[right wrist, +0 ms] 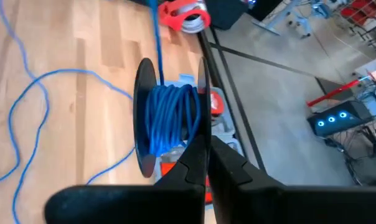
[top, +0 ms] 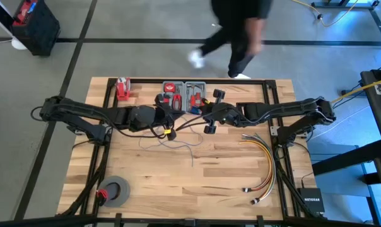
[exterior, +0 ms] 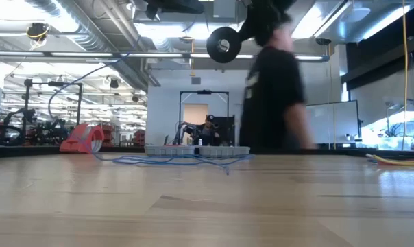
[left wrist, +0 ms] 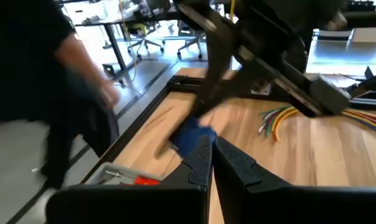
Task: Coil cords
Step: Coil the blue wire into the black spool
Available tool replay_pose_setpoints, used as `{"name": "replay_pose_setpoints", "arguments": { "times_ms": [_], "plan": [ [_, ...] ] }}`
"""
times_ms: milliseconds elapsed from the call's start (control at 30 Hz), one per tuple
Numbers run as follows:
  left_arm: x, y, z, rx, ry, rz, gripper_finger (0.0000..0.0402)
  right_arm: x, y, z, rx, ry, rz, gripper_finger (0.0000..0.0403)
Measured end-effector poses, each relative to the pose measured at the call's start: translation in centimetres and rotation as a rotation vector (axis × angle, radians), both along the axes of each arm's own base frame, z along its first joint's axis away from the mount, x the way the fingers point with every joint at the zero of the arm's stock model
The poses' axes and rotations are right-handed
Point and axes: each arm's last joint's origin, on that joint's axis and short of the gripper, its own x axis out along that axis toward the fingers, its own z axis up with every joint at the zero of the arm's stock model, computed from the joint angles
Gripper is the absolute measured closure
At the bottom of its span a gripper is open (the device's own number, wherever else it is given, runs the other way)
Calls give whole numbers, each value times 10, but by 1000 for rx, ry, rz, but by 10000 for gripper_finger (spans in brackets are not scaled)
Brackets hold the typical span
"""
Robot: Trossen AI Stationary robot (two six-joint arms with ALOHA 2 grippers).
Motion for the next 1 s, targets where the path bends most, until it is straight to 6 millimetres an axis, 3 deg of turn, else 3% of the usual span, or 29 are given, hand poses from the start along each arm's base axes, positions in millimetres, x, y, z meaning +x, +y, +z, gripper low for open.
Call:
{"name": "replay_pose_setpoints", "arguments": {
  "times_ms": [300, 467, 633, 1000],
  "plan": [
    [12, -3, 2, 30, -71, -72, 396, 7, -3, -5, 65, -158, 22, 397],
    [27, -5, -11, 30, -64, -74, 396, 11, -14, -2, 97, -280, 3, 397],
    [40, -5, -28, 43, -13, -62, 396, 15, -20, 7, 106, -394, 21, 397],
    [47, 2, -37, 27, 10, -37, 396, 16, -17, 29, 121, -606, 128, 397]
  ]
}}
